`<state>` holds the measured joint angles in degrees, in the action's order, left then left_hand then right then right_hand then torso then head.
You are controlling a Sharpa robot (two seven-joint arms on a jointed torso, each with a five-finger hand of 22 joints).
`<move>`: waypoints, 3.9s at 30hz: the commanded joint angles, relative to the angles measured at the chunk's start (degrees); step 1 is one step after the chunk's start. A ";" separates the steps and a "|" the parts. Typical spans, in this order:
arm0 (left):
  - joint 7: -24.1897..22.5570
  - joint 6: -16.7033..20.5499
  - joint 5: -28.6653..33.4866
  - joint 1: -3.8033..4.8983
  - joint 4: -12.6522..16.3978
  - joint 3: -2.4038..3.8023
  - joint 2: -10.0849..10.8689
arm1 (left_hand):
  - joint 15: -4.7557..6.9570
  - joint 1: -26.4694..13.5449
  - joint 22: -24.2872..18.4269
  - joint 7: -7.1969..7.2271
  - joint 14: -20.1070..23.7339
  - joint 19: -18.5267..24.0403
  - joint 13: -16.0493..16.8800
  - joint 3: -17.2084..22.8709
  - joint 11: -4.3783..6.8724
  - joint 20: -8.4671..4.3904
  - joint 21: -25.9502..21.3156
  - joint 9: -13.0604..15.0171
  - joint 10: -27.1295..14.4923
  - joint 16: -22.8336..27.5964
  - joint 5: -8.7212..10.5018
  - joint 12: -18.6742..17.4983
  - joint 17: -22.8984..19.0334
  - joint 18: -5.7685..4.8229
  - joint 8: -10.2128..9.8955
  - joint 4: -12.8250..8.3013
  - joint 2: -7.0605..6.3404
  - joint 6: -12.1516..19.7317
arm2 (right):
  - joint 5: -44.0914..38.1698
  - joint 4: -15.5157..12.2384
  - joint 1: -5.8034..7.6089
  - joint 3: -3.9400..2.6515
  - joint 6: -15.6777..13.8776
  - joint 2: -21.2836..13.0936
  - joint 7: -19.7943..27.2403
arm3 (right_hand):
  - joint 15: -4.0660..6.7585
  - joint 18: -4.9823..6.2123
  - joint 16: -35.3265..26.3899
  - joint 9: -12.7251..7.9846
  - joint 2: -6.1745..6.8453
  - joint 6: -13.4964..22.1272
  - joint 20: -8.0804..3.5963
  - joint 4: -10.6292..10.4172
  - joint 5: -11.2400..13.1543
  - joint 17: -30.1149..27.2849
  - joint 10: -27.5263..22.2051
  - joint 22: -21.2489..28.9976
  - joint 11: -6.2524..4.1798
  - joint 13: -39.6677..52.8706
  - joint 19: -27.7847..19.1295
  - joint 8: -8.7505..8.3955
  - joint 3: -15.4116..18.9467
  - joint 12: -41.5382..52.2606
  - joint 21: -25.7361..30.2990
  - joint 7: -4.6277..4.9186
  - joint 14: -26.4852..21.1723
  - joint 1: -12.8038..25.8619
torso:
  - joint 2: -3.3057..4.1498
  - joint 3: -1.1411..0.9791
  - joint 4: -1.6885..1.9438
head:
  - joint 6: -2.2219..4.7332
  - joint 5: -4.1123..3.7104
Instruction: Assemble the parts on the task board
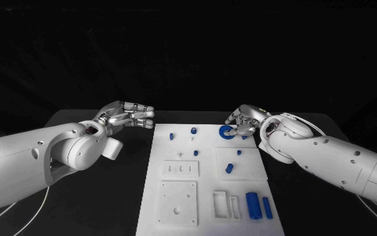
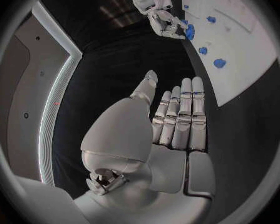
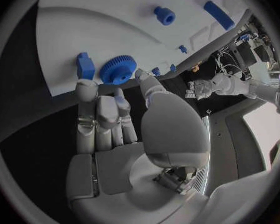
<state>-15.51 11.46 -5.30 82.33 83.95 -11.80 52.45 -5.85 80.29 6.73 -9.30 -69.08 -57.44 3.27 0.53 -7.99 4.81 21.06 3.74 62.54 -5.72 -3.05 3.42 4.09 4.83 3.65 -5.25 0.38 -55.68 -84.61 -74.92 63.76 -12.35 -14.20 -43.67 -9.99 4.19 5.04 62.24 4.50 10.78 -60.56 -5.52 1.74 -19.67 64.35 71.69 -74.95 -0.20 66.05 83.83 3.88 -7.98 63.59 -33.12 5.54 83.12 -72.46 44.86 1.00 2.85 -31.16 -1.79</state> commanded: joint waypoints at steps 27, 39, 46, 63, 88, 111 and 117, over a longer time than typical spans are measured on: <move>0.05 -1.05 -0.20 0.11 -0.52 -0.25 -0.28 | 0.01 -0.19 -0.30 -0.10 -0.02 0.61 0.07 0.25 0.05 0.03 0.41 0.01 -0.30 -0.12 0.09 0.05 0.05 -0.19 -0.03 -0.25 -0.01 0.61 | -4.29 -0.30 -0.61 -0.10 1.23 -0.36 -1.32 | -0.44 0.80 2.17 -0.27 -0.40 1.79 0.55 -0.56 -3.46 1.80 1.30 -4.07 0.43 2.20 3.00 -0.25 3.46 2.48 -3.18 0.55 0.49 -1.12 | 0.03 0.04 0.10 | -0.02 -0.36; 0.17 -1.20 -0.21 0.10 -0.58 -0.27 -0.26 | 0.01 -0.19 -0.30 -0.10 -0.02 0.61 0.07 0.25 0.05 0.03 0.41 0.01 -0.30 -0.12 0.09 0.05 0.05 -0.19 -0.03 -0.25 -0.01 0.61 | -4.92 -0.13 -0.96 -0.10 1.78 0.03 -1.62 | -0.51 0.93 2.24 -0.22 -0.50 1.94 0.67 -0.09 -3.21 1.78 1.29 -4.06 0.48 2.30 2.92 -0.23 2.74 2.56 -3.48 0.61 0.46 -0.81 | 0.00 0.04 0.12 | -0.21 -0.25; 0.25 -1.31 -0.21 0.09 -0.69 -0.29 -0.26 | 0.01 -0.19 -0.30 -0.10 -0.02 0.61 0.07 0.25 0.05 0.03 0.41 0.01 -0.30 -0.12 0.09 0.05 0.05 -0.19 -0.03 -0.25 -0.01 0.61 | -4.92 -0.08 -1.12 -0.09 2.95 -0.18 -1.84 | -0.40 0.87 2.52 -0.18 -0.74 1.15 0.58 0.52 -5.36 1.96 1.43 -4.14 0.34 2.48 2.95 -0.20 0.79 2.73 -3.98 0.48 0.49 -0.84 | -0.01 -0.01 -0.03 | -0.22 -0.24; 0.60 -1.68 -0.22 0.05 -0.85 -0.31 -0.34 | -0.01 -0.27 -0.46 -0.13 0.03 0.69 0.07 0.23 0.02 0.06 0.51 0.01 -0.35 -0.12 0.09 0.04 0.06 -0.18 -0.03 -0.27 0.02 0.69 | -4.03 -0.20 -1.35 -0.09 4.65 -0.36 -2.27 | -0.03 0.70 2.72 -0.32 0.29 0.27 0.17 7.91 -13.25 2.16 1.42 -4.40 -0.08 2.91 2.66 -0.31 -18.29 2.66 -5.67 0.62 0.42 4.32 | -0.02 0.02 0.10 | -0.20 -0.48; 0.96 -1.87 -0.48 0.05 -0.78 -0.31 -0.25 | -0.03 -0.07 -0.53 -0.14 0.10 0.75 0.07 0.30 0.00 0.07 0.59 0.01 -0.41 -0.10 0.08 0.04 0.05 -0.16 -0.03 -0.43 -0.04 0.73 | -7.36 -2.01 -1.46 -0.09 1.05 -0.16 -2.51 | 0.16 0.43 2.73 -0.19 -0.99 -2.98 0.00 6.55 -0.74 2.20 2.11 -4.41 -0.40 3.42 2.69 -0.27 -18.39 3.29 -6.38 -0.17 0.50 3.10 | -0.06 0.06 0.05 | -0.14 -0.26; 1.13 -1.68 -0.51 0.05 -0.75 -0.31 -0.43 | -0.04 -0.06 -0.58 -0.15 0.14 0.83 0.07 0.42 -0.01 0.07 0.78 0.01 -0.45 -0.11 0.07 0.04 0.05 -0.14 -0.03 -0.56 0.02 0.75 | -17.61 -11.81 -1.45 -0.07 -5.79 3.15 -7.55 | 0.37 0.18 2.69 -0.25 0.07 -3.88 -0.21 5.46 0.49 2.09 2.49 -4.64 -0.68 3.34 2.88 -0.27 -18.95 3.05 -7.61 -0.53 0.53 2.32 | -0.05 0.17 0.17 | 0.05 0.49; 1.14 -1.70 -0.51 0.05 -0.70 -0.31 -0.51 | -0.04 -0.06 -0.58 -0.15 0.14 0.83 0.07 0.42 -0.01 0.07 0.78 0.01 -0.45 -0.11 0.07 0.04 0.05 -0.14 -0.03 -0.56 0.02 0.75 | -18.90 -11.43 -1.45 0.43 -6.26 5.86 -7.77 | 0.39 0.12 2.57 -0.25 0.11 -3.88 -0.23 5.28 0.67 1.97 2.46 -4.66 -0.67 3.29 2.89 -0.27 -19.11 2.96 -7.73 -0.52 0.52 2.33 | 0.03 0.14 0.18 | 0.05 0.81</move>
<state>-14.19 10.45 -5.67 82.32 83.09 -12.15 52.09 -5.85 80.29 6.20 -9.37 -69.08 -57.03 3.27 0.91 -7.99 4.81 21.73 3.74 62.54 -5.72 -3.05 3.42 4.09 4.84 3.65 -5.63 0.38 -55.32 -100.82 -86.43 62.33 -11.92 -19.41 -37.97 -16.93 4.18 4.41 64.74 4.16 10.58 -64.17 -5.32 7.19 -19.30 66.41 73.86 -74.91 -0.72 69.39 84.04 3.45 -26.89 66.74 -40.49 5.01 83.54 -69.71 44.84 1.15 3.00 -31.12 -1.08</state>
